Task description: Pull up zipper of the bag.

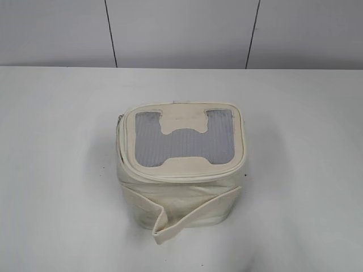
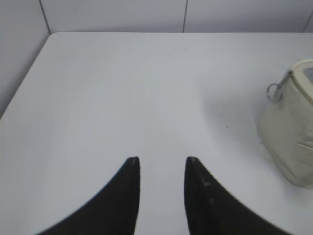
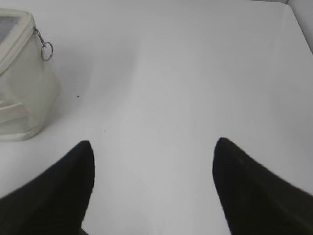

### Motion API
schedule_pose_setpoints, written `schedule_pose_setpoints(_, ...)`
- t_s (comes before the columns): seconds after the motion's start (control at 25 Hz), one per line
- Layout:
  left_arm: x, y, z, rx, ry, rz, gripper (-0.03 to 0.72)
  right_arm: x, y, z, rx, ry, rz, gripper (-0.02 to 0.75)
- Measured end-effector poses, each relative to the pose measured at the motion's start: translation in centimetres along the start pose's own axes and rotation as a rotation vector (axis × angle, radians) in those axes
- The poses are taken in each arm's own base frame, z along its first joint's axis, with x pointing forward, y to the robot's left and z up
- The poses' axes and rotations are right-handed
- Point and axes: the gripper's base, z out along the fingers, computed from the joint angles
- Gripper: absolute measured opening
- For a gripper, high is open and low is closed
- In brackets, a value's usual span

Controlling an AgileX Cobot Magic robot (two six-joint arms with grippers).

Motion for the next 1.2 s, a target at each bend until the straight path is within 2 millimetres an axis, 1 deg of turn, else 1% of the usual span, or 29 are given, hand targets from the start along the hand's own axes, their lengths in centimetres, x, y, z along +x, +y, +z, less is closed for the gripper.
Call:
schedule_pose_setpoints(0.08,-1.0,-0.2,0.3,0.03,-0.034,0.005,0.244,-1.0,0.1,0.8,-0.024,0.001,0.022,0.586)
schedule_pose_setpoints(0.24,-2.6,-0.2,1.1,0.038,-0.111,-0.002,0.244,-2.7,0.3,3.4,-0.097,0.065,0.043,0.586)
schedule_pose_setpoints(0.4,-4.1,-0.2,3.1,0.073,-0.098,-0.02,0.246,-4.5,0.7,5.7,-0.176,0.089,-0.007,0.586)
schedule_pose_setpoints(0.52,-4.7,-0.3,5.5,0.114,-0.008,-0.069,0.258,-6.2,1.3,7.9,-0.234,0.156,-0.068,0.586)
schedule_pose_setpoints(0.6,-4.9,-0.3,7.5,0.134,0.082,-0.091,0.264,-7.4,1.9,9.5,-0.271,0.211,-0.108,0.586)
schedule_pose_setpoints(0.68,-4.9,-0.3,9.4,0.159,0.167,-0.083,0.268,-8.8,2.5,11.5,-0.298,0.263,-0.147,0.586)
schedule_pose_setpoints(0.72,-4.8,-0.3,10.4,0.179,0.213,-0.075,0.275,-9.5,2.8,12.8,-0.31,0.295,-0.175,0.586)
schedule_pose_setpoints(0.88,-4.7,-0.7,14.0,0.285,0.348,-0.066,0.351,-12.4,3.5,16.3,-0.345,0.336,-0.288,0.586)
schedule_pose_setpoints(0.92,-4.7,-0.8,15.2,0.312,0.386,-0.081,0.372,-13.2,3.7,17.4,-0.353,0.347,-0.314,0.586)
schedule_pose_setpoints(1.0,-5.0,-1.0,16.5,0.353,0.406,-0.106,0.39,-14.7,4.0,19.2,-0.375,0.359,-0.382,0.586)
schedule_pose_setpoints(1.12,-5.7,-1.2,18.6,0.399,0.435,-0.164,0.393,-16.2,4.5,22.1,-0.408,0.396,-0.451,0.586)
schedule_pose_setpoints(1.2,-6.1,-1.3,20.0,0.43,0.468,-0.182,0.392,-17.3,5.0,23.7,-0.429,0.406,-0.475,0.586)
